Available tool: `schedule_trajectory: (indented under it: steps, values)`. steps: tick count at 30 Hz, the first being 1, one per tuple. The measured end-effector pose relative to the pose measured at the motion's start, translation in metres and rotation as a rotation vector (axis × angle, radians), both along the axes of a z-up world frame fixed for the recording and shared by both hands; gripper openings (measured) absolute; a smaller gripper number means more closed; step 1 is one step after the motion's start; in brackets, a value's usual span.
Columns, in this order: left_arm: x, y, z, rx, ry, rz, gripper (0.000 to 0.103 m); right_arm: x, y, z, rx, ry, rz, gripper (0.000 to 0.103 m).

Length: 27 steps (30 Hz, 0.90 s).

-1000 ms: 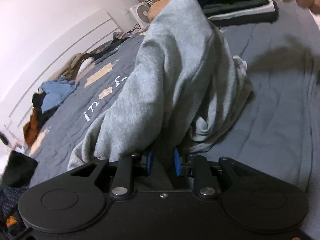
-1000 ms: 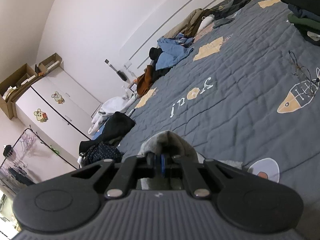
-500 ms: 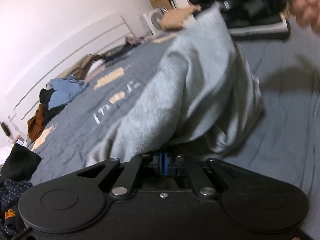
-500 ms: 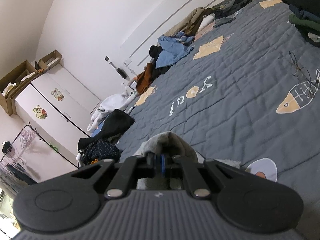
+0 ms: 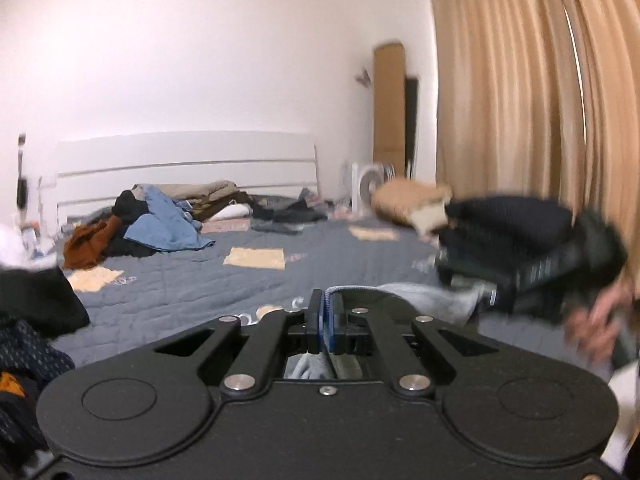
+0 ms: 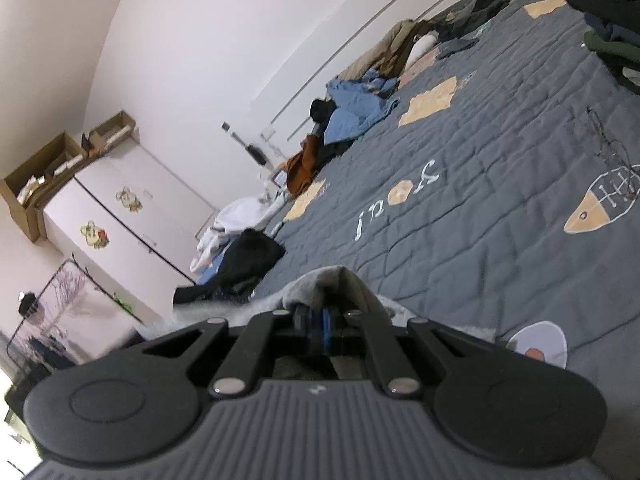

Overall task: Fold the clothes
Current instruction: 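Lower the grey sweatshirt onto the bed with both tools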

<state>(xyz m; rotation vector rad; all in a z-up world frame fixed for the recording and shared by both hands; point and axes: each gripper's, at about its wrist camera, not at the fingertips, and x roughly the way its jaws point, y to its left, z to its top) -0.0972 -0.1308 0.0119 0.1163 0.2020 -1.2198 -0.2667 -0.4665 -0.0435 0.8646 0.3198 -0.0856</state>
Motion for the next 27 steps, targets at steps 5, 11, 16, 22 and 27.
schedule_trajectory:
  steps: [5, 11, 16, 22, 27]
  values:
    - [0.012, -0.009, -0.012, 0.073, 0.010, 0.061, 0.002, 0.012, 0.009, -0.010, -0.047, 0.089, 0.024, 0.008]
    - [0.031, -0.038, -0.044, 0.283, 0.032, 0.172, 0.003, 0.023, 0.021, -0.015, -0.143, 0.184, 0.067, 0.010]
    - [0.034, -0.044, -0.051, 0.380, 0.038, 0.106, 0.016, 0.026, 0.033, -0.010, -0.250, 0.220, 0.128, 0.024]
    - [0.024, -0.037, -0.055, 0.360, 0.048, 0.050, 0.069, 0.029, 0.048, -0.008, -0.392, 0.247, 0.172, 0.045]
    - [0.033, -0.044, -0.067, 0.360, 0.207, 0.066, 0.069, 0.036, 0.054, -0.016, -0.488, 0.286, 0.174, 0.049]
